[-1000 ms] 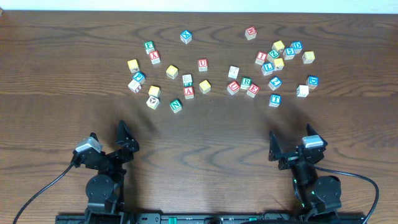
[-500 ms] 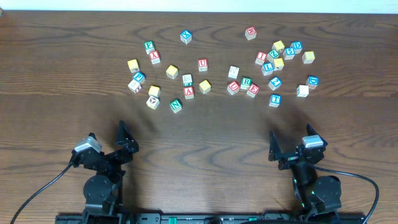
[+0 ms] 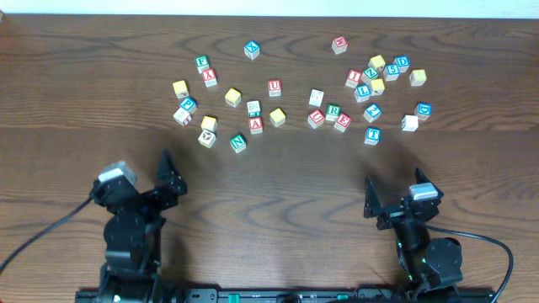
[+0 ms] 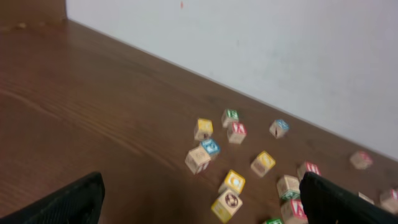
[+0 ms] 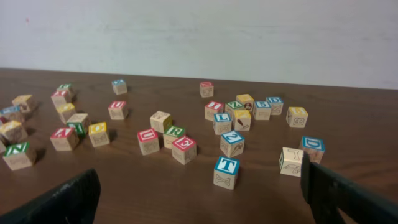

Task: Spell out CORL
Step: 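Move the left gripper forward toward the yellow C block, then lower the open left gripper down around the yellow C block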

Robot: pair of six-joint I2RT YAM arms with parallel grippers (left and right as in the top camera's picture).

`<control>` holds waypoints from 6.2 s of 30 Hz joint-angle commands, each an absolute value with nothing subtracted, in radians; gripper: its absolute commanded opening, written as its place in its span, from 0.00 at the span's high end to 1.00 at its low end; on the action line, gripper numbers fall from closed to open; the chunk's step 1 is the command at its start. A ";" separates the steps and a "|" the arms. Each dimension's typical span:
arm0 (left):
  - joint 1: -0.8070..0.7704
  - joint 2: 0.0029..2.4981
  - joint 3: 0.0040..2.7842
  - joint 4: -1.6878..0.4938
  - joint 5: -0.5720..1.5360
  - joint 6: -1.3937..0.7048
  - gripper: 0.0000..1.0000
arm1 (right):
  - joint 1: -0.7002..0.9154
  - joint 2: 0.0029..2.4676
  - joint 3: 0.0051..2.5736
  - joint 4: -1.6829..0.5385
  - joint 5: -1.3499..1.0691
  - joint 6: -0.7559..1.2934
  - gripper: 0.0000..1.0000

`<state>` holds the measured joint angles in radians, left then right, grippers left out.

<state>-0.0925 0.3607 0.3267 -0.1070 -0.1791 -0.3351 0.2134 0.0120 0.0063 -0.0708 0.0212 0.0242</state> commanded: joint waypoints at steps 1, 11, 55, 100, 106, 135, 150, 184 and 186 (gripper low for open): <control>-0.088 0.480 0.444 -0.132 -0.141 -0.307 0.02 | 0.206 0.007 0.006 -0.075 0.016 0.010 0.01; -0.088 0.663 0.638 -0.239 -0.142 -0.307 0.02 | 0.206 0.007 0.006 -0.075 0.016 0.010 0.01; -0.088 1.450 1.437 -0.836 -0.051 -0.083 0.02 | 0.206 0.007 0.006 -0.075 0.016 0.010 0.01; -0.114 2.023 1.719 -1.013 0.124 0.027 0.09 | 0.206 0.007 0.006 -0.075 0.016 0.010 0.01; -0.161 2.052 1.719 -1.008 0.120 0.033 0.10 | 0.206 0.007 0.006 -0.075 0.016 0.010 0.01; -0.152 2.117 1.718 -0.959 0.064 0.025 0.23 | 0.206 0.007 0.005 -0.075 0.016 0.010 0.01; -0.152 2.121 1.691 -0.929 0.064 0.025 0.24 | 0.206 0.007 0.005 -0.075 0.016 0.010 0.01; -0.152 2.172 1.643 -0.873 0.063 0.025 0.27 | 0.206 0.007 0.006 -0.075 0.016 0.010 0.01; -0.152 2.172 1.641 -0.873 0.063 0.025 0.27 | 0.206 0.007 0.005 -0.075 0.016 0.010 0.01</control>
